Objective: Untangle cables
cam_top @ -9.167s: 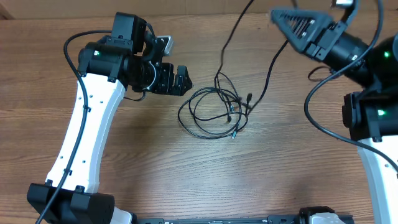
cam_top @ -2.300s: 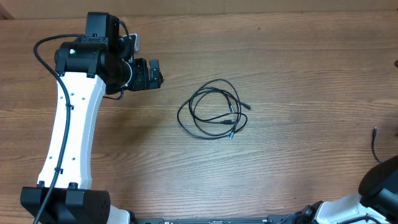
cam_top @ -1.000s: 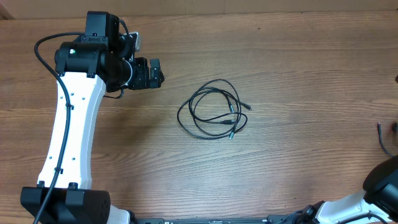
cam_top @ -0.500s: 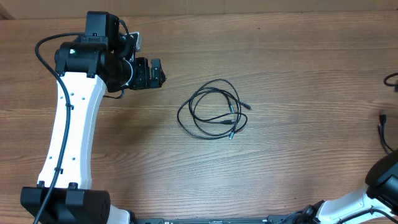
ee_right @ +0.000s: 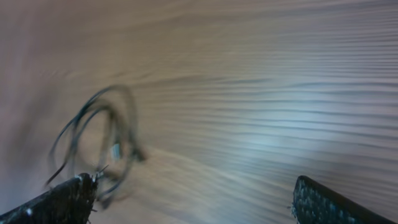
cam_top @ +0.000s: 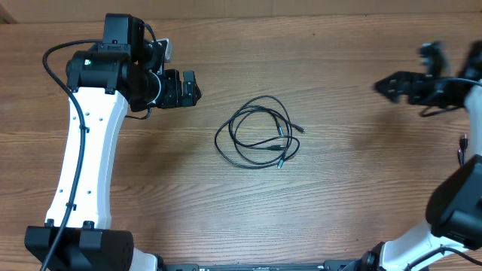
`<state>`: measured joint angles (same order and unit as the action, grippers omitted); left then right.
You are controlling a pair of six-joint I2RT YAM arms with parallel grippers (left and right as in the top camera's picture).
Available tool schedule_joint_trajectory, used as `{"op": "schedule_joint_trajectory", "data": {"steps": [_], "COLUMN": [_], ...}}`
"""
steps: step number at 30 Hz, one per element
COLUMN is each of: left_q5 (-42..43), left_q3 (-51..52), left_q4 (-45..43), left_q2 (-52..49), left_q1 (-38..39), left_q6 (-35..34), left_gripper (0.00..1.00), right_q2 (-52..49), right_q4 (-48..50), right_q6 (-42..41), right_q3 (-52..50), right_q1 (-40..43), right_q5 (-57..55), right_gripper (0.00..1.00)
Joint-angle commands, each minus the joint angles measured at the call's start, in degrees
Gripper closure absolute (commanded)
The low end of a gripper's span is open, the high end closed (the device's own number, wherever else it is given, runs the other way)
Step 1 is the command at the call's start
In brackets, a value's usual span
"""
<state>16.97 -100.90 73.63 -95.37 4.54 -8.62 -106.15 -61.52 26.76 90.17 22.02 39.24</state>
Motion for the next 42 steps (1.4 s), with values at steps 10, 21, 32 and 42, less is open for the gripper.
{"op": "schedule_joint_trajectory", "data": {"steps": [10,21,32,42], "left_q5": [0.44,0.44,0.46,0.46], "left_q3": [-1.20,-1.20,-1.20,-1.20], "left_q4": [-0.17,-0.17,-0.17,-0.17], "left_q2": [0.98,0.98,0.98,0.98], "left_q1": [0.42,0.42,0.42,0.42], "left_q6": [0.72,0.72,0.72,0.72], "left_gripper": [0.00,0.00,0.00,0.00], "right_q2": [-0.02,-0.59,-0.61,-0.59], "right_q4": [-10.29,-14.21,4.35,2.69], "right_q6": [14.43,18.78,21.31,13.05], "right_q3": [-0.22,-0.28,-18.60,-13.75], "right_q1": [-27.36,-33.42,-38.14,-38.14], "right_q5": [-7.08,-5.66,-5.73,-5.73], "right_gripper": [0.04,0.05,0.11,0.96]}}
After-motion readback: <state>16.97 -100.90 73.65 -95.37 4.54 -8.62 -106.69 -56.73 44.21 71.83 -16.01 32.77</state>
